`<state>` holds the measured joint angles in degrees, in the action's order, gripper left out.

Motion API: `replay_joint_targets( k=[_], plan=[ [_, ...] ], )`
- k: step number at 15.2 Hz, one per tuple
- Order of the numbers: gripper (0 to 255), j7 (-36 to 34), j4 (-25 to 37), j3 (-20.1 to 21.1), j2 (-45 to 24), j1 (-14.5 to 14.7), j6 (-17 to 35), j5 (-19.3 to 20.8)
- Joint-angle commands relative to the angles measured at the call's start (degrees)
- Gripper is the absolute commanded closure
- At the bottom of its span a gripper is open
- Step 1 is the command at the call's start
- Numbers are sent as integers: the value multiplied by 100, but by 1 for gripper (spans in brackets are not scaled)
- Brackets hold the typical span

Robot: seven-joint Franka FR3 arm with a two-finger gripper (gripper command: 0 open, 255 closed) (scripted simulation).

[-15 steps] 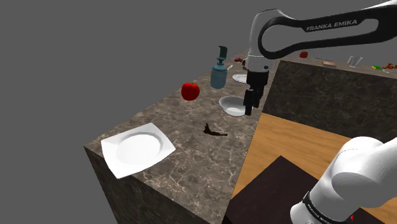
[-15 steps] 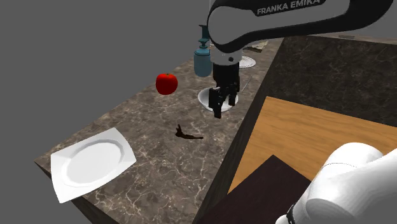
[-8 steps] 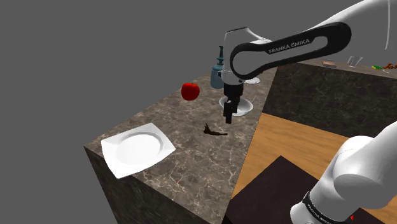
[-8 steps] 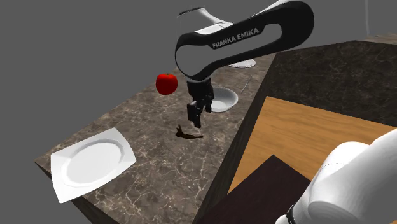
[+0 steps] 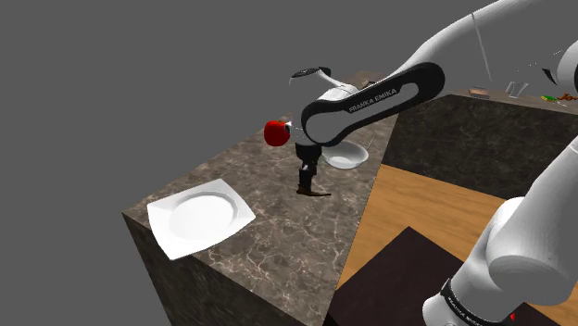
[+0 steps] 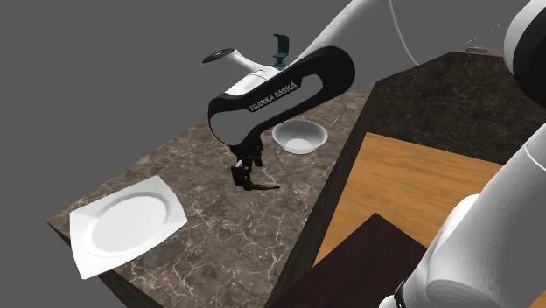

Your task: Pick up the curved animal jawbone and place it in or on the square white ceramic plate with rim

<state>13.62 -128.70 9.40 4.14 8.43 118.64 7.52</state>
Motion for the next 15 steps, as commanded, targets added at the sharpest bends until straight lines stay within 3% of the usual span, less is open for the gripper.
replay_joint_targets(
  k=[1,7,14,15],
  plan=[
    [0,-17,-40,15,-114,9,160,65],
    [0,-70,-288,-9,-302,-18,591,149],
    [0,-70,-288,-9,-302,-18,591,149],
    [255,-70,-288,-9,-302,-18,591,149]
  ],
)
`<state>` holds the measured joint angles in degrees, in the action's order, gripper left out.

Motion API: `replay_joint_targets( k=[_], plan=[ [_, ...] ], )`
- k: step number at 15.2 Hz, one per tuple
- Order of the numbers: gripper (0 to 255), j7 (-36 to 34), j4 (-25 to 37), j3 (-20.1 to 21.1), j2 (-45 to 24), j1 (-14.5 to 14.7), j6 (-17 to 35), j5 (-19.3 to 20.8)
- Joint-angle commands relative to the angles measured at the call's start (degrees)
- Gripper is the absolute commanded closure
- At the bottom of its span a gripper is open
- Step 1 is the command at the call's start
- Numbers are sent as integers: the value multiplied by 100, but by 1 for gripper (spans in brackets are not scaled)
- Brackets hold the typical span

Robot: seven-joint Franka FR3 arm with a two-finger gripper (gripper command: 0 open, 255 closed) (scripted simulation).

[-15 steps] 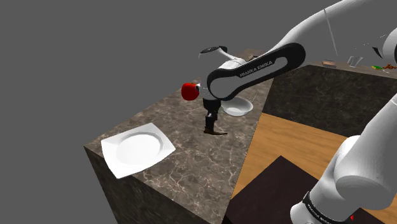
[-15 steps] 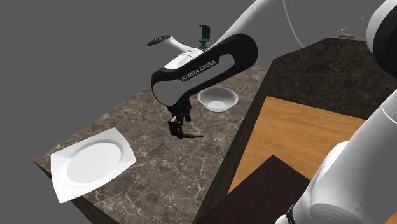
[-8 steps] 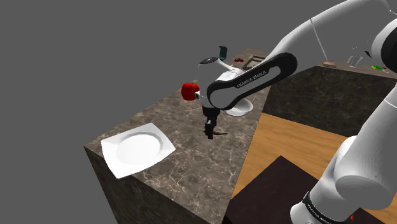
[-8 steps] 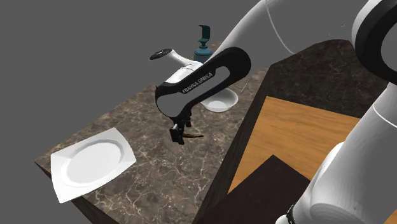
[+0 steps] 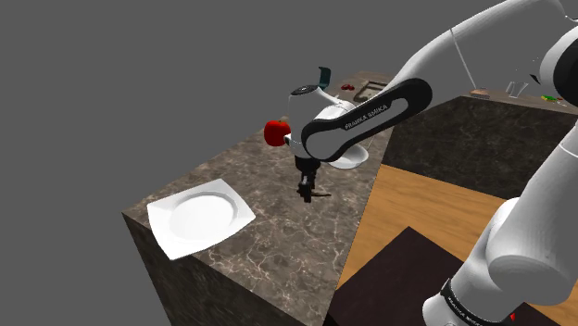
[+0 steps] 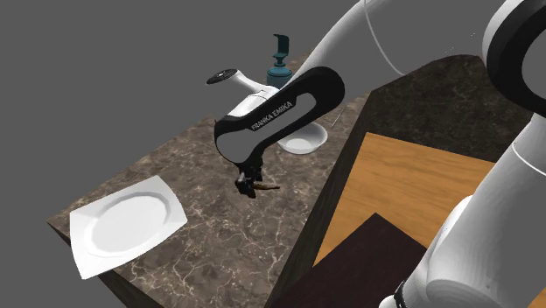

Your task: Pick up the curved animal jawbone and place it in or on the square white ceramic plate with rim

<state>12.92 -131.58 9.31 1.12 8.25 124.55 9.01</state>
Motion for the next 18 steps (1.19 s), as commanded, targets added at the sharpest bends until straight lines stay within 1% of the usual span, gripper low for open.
replay_joint_targets(
  k=[1,9,18],
  plan=[
    [255,0,0,0,0,0,0,0],
    [255,0,0,1,-1,-1,0,0],
    [255,154,331,0,366,8,-680,-130]
  ],
)
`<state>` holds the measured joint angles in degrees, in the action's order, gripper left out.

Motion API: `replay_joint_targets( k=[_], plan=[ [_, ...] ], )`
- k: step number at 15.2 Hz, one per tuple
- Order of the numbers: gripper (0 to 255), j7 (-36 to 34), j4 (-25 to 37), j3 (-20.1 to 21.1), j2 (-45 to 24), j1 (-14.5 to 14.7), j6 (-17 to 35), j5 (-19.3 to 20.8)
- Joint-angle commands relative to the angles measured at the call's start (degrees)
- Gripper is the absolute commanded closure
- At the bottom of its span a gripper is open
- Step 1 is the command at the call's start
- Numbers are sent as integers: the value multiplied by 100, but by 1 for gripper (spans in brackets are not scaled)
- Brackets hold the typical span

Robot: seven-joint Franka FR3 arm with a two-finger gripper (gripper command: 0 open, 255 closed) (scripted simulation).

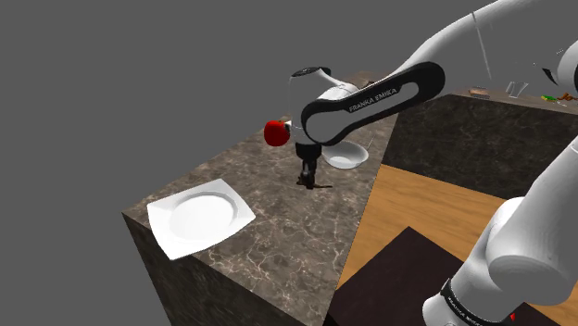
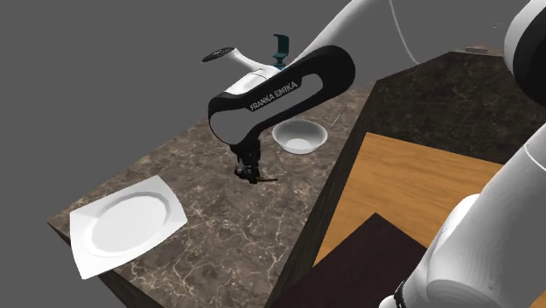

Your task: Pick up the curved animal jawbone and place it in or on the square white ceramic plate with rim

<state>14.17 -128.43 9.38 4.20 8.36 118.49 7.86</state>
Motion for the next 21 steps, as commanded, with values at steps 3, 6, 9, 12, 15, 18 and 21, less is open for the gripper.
replay_joint_targets(
  k=[3,6,9,12,15,18,21],
  plan=[
    [255,73,149,-9,158,-1,-302,-47],
    [255,114,292,-12,246,1,-530,-75],
    [255,152,447,-15,323,3,-757,-99],
    [255,-91,773,126,52,108,-847,-96],
    [255,-457,1289,320,-395,268,-969,-56],
    [255,-813,1869,486,-880,444,-1123,21],
    [255,-1152,2523,620,-1402,645,-1317,127]
  ],
)
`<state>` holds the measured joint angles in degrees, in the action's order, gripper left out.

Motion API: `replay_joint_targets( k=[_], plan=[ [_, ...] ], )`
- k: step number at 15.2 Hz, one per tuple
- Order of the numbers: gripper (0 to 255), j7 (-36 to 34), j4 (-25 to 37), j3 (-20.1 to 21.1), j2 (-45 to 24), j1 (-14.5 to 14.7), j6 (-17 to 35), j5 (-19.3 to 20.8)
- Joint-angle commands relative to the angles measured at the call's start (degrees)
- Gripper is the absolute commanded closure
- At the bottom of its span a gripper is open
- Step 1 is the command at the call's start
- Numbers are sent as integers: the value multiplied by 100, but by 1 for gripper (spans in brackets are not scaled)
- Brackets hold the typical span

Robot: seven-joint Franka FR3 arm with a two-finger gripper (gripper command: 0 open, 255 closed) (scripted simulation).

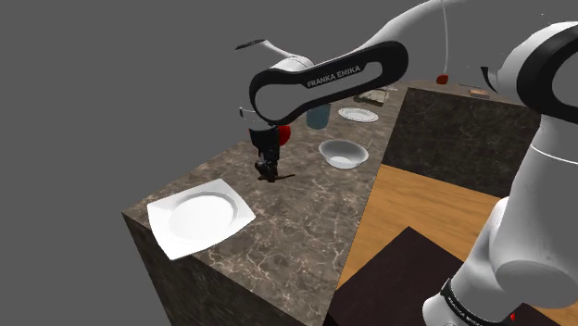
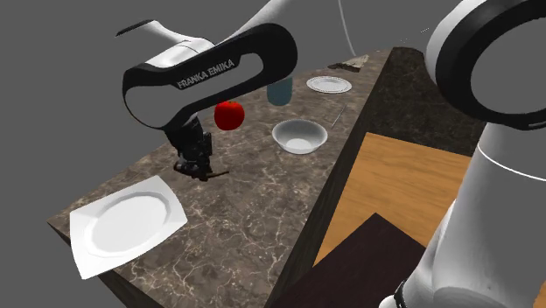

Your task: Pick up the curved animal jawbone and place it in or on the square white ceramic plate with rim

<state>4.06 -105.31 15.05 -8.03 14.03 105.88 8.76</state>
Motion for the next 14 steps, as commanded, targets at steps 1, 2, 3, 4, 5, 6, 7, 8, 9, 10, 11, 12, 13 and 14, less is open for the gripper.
replay_joint_targets(
  k=[1,2,3,4,5,6,7,8,9,10,11,12,13,14],
  plan=[
    [255,-249,448,89,-363,152,-131,76],
    [255,-353,695,122,-551,231,-211,119],
    [255,-454,954,151,-744,312,-297,164],
    [255,-551,1225,177,-943,398,-389,210],
    [255,-643,1509,197,-1148,489,-489,258],
    [255,-731,1810,215,-1361,584,-596,306],
    [255,-813,2128,227,-1581,686,-711,356],
    [255,-889,2467,235,-1811,793,-837,406],
    [255,-958,2830,238,-2052,907,-974,456],
    [255,-1020,3224,236,-2307,1028,-1125,506],
    [255,-1073,3655,230,-2580,1157,-1292,558],
    [255,-1116,4138,219,-2878,1297,-1483,612],
    [255,-1145,4693,199,-3213,1453,-1706,666],
    [255,-1154,5376,168,-3612,1633,-1984,725]
  ],
)
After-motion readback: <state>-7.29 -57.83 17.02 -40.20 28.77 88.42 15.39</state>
